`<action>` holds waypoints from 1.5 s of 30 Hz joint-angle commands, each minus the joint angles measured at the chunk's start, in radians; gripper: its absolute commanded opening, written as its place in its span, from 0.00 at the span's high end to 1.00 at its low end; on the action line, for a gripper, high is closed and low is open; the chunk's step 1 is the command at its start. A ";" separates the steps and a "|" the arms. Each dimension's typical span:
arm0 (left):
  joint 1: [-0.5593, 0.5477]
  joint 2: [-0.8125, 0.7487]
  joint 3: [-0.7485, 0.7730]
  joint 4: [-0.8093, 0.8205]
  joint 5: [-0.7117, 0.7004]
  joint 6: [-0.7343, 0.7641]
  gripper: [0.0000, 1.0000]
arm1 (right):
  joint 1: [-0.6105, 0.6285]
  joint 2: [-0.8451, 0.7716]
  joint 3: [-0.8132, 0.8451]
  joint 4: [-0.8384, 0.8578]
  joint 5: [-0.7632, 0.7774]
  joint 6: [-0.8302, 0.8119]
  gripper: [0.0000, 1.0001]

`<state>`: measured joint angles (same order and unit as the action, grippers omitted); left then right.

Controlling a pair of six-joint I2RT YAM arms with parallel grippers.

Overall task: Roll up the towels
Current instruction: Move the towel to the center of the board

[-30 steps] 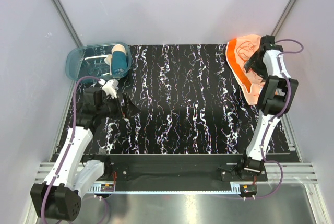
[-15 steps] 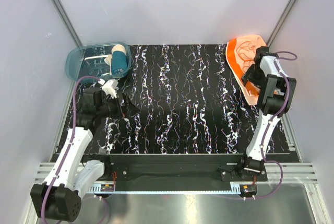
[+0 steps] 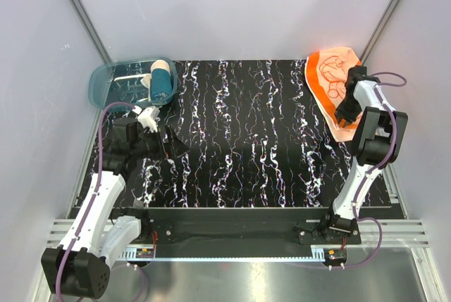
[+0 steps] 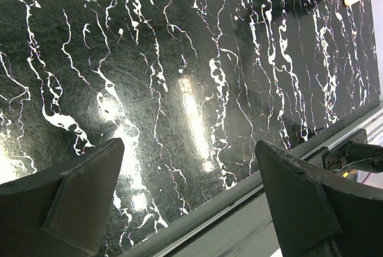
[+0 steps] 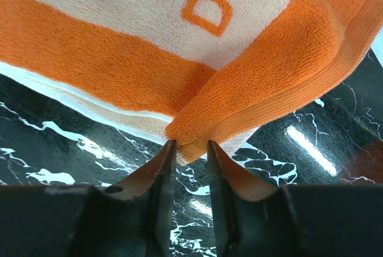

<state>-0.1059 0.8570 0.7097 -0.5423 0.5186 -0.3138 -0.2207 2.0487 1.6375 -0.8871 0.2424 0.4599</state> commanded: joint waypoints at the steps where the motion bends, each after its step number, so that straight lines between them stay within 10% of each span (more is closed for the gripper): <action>1: -0.005 -0.006 -0.006 0.051 -0.008 0.013 0.01 | 0.000 -0.050 -0.042 0.040 0.000 -0.010 0.67; 8: -0.005 -0.006 -0.007 0.053 -0.005 0.013 0.01 | 0.001 -0.068 -0.111 0.094 -0.020 -0.024 0.71; 12: -0.006 -0.006 -0.007 0.053 -0.005 0.012 0.01 | 0.001 -0.087 -0.113 0.106 -0.048 -0.046 0.28; 18: -0.008 -0.006 -0.009 0.054 -0.006 0.012 0.01 | 0.001 -0.099 -0.105 0.105 -0.023 -0.056 0.23; 25: -0.014 -0.001 -0.009 0.054 -0.003 0.012 0.01 | 0.001 -0.058 -0.085 0.103 -0.026 -0.049 0.55; 29: -0.014 -0.001 -0.009 0.054 -0.006 0.012 0.01 | 0.001 -0.050 -0.099 0.112 -0.043 -0.046 1.00; 36: -0.014 -0.001 -0.009 0.058 -0.005 0.010 0.01 | 0.053 -0.111 -0.056 0.086 -0.091 -0.033 1.00; 45: -0.014 -0.029 -0.004 0.047 -0.037 0.010 0.01 | 0.640 -0.301 0.194 -0.068 -0.118 -0.052 1.00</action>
<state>-0.1158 0.8570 0.7097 -0.5285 0.5095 -0.3138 0.2123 1.9316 1.7554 -0.8654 0.1631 0.4141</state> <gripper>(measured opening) 0.984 0.020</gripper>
